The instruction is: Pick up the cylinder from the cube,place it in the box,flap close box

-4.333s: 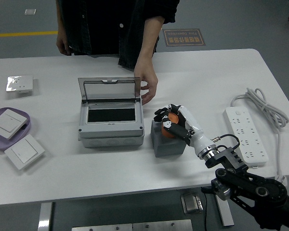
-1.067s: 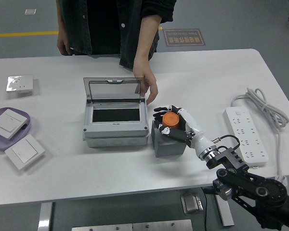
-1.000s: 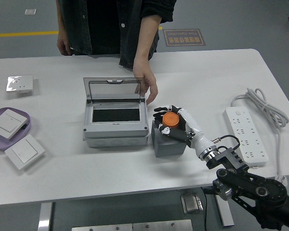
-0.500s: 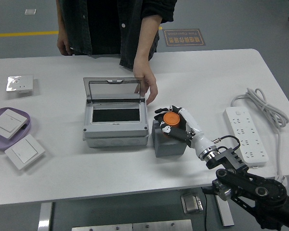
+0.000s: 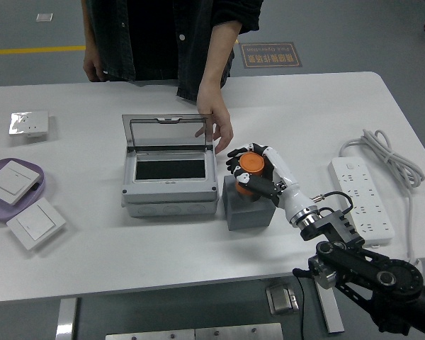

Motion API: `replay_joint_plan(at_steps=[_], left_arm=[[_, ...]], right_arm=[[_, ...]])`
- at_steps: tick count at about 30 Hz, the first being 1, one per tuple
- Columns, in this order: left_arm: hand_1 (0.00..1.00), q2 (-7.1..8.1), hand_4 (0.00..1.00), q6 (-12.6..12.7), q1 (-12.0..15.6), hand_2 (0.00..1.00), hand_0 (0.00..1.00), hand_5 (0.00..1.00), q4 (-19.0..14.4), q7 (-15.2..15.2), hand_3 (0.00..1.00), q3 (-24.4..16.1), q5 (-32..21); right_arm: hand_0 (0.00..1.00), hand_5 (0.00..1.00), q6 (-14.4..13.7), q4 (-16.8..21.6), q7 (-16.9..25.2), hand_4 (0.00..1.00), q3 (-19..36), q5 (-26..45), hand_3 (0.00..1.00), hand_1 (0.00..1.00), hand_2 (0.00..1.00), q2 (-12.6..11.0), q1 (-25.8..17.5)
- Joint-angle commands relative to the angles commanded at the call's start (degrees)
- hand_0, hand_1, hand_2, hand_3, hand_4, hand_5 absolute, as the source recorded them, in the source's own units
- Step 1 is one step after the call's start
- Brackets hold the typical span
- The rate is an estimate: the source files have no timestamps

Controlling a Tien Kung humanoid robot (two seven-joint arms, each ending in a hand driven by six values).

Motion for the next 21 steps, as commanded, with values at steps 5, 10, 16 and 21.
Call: replay_joint_plan(at_steps=[5,10,16,21], left_arm=[[0.629,0.01,0.727,-0.03,0.12,0.606,0.614,0.190,-0.01,0.03,0.641,0.16,-0.05],[0.629,-0.14,0.728,-0.05,0.43,0.606,0.614,0.194,0.01,0.08,0.641,0.43,-0.24],[0.629,0.07,0.731,-0.04,0.57,0.607,0.613,0.199,0.01,0.10,0.641,0.88,-0.50],[0.629,0.71,0.733,-0.03,0.33,0.607,0.613,0.206,-0.01,0.10,0.641,1.23,-0.62]], right_arm=[[0.452,0.002,-0.94,2.25,-1.72,0.038,-0.04,-0.80,0.317,0.372,0.445,0.65,1.33],[0.217,0.002,-1.13,3.73,-6.45,0.002,-1.79,-5.33,0.246,0.199,0.267,2.33,5.40],[0.117,0.002,-0.35,4.54,-15.22,0.002,-4.44,-13.56,0.200,0.145,0.221,6.10,11.72],[0.045,0.002,0.86,4.61,-24.24,0.002,-8.19,-21.89,0.180,0.126,0.209,8.79,16.75]])
